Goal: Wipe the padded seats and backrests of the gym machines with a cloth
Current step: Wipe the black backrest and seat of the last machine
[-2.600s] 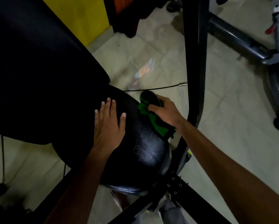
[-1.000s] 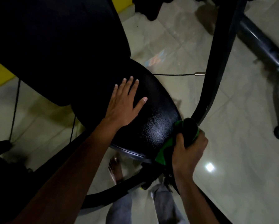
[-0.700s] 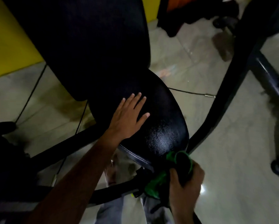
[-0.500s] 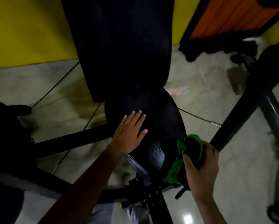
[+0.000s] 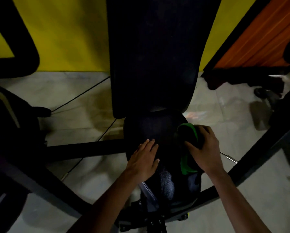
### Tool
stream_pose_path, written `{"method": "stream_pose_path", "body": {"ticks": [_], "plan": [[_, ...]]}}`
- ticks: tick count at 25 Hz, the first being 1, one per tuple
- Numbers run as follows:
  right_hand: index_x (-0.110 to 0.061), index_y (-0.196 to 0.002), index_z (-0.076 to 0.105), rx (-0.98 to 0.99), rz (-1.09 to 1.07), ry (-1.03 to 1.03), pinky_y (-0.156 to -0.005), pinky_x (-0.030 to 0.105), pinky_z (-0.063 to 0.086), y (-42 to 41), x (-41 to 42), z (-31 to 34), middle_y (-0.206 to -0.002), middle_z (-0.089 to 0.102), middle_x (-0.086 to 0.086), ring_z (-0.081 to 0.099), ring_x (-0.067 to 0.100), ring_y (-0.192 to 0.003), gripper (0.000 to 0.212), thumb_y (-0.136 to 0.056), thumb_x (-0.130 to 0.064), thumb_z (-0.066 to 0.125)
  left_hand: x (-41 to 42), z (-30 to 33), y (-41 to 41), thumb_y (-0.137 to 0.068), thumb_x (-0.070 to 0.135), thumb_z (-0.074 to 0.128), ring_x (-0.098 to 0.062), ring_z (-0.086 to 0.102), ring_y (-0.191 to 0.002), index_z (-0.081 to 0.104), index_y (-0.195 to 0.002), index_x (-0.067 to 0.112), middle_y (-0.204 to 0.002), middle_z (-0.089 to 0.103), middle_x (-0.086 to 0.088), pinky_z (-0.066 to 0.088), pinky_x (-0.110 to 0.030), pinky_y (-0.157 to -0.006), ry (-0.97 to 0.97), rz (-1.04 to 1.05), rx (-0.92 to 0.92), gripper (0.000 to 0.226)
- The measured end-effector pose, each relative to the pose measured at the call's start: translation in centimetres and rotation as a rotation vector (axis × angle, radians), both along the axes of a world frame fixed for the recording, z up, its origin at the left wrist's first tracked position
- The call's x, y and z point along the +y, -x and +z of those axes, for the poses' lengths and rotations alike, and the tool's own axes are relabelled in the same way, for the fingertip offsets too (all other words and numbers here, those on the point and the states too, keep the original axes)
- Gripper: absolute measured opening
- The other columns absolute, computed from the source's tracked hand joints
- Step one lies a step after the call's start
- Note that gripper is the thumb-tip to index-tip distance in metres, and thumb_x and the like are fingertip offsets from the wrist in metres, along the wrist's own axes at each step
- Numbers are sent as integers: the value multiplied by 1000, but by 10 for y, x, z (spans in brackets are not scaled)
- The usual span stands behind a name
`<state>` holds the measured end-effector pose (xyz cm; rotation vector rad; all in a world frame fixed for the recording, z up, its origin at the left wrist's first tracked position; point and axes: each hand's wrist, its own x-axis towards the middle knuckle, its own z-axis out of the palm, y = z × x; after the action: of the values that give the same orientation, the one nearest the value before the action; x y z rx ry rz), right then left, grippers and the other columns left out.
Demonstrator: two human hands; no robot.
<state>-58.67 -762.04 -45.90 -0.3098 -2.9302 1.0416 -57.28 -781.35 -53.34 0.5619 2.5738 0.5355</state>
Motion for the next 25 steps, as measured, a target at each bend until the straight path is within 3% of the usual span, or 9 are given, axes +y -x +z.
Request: {"method": "stream_pose_path", "body": {"ticks": [4,6,8,9,13,16,20,23,25], "plan": [[-8,-118,58,-48,272,-86,-79,24,38,19,5,-4,-113,55,11,58,30,-100,55,-67,-27,70,15,-5,-20,-100,37,25,-18,-1,-147,17,-151,12,-160,5,-1,5,-32,-121,-29,153,10,58],[-8,-118,54,-72,366,-150,-78,23,37,36,4,-4,-111,57,10,57,32,-102,54,-70,-16,77,20,-6,-31,-93,36,22,-21,22,-144,36,-145,10,-156,25,-4,15,-31,-116,-7,218,39,60],[-9,-118,49,-92,484,-196,-77,27,40,58,-4,-8,-112,58,10,56,30,-105,56,-71,-15,77,25,-10,-38,-85,37,30,-20,51,-127,62,-126,14,-138,53,-3,37,-30,-104,-28,252,38,57],[-9,-118,48,-90,548,-214,-79,30,43,71,-11,-12,-114,57,9,56,31,-107,56,-72,-16,77,27,-10,-41,-84,38,33,-18,55,-123,66,-121,16,-133,58,-1,41,-31,-100,-41,257,42,54],[-12,-131,42,-43,898,-290,-87,36,44,115,-82,-46,-127,43,9,49,31,-114,64,-78,-27,73,16,-28,-54,-90,41,37,-18,44,-132,57,-131,19,-141,50,0,34,-31,-110,-80,250,159,51],[-21,-141,34,-38,1093,-547,-94,37,42,118,-136,-80,-136,34,10,45,32,-119,68,-83,-38,66,-1,-36,-60,-93,42,36,-18,36,-138,47,-138,18,-148,42,-1,21,-30,-113,-81,201,252,52],[-31,-143,34,-82,1044,-573,-94,44,39,124,-148,-93,-141,37,6,41,32,-122,66,-85,-44,61,-36,-42,-68,-99,37,34,-15,35,-137,49,-137,17,-147,44,0,25,-31,-114,-219,120,293,45],[-34,-144,33,-85,1084,-556,-91,40,37,105,-126,-83,-149,29,1,39,31,-122,68,-84,-45,62,-80,-29,-49,-100,30,35,-14,50,-117,63,-119,12,-125,61,-6,37,-28,-100,-360,283,396,38],[-35,-142,38,-62,1181,-486,-90,40,37,80,-110,-75,-149,30,2,41,31,-121,68,-80,-43,65,-116,-20,-13,-95,23,41,-18,54,-101,61,-112,13,-111,63,-8,46,-32,-87,-332,353,461,28]]}}
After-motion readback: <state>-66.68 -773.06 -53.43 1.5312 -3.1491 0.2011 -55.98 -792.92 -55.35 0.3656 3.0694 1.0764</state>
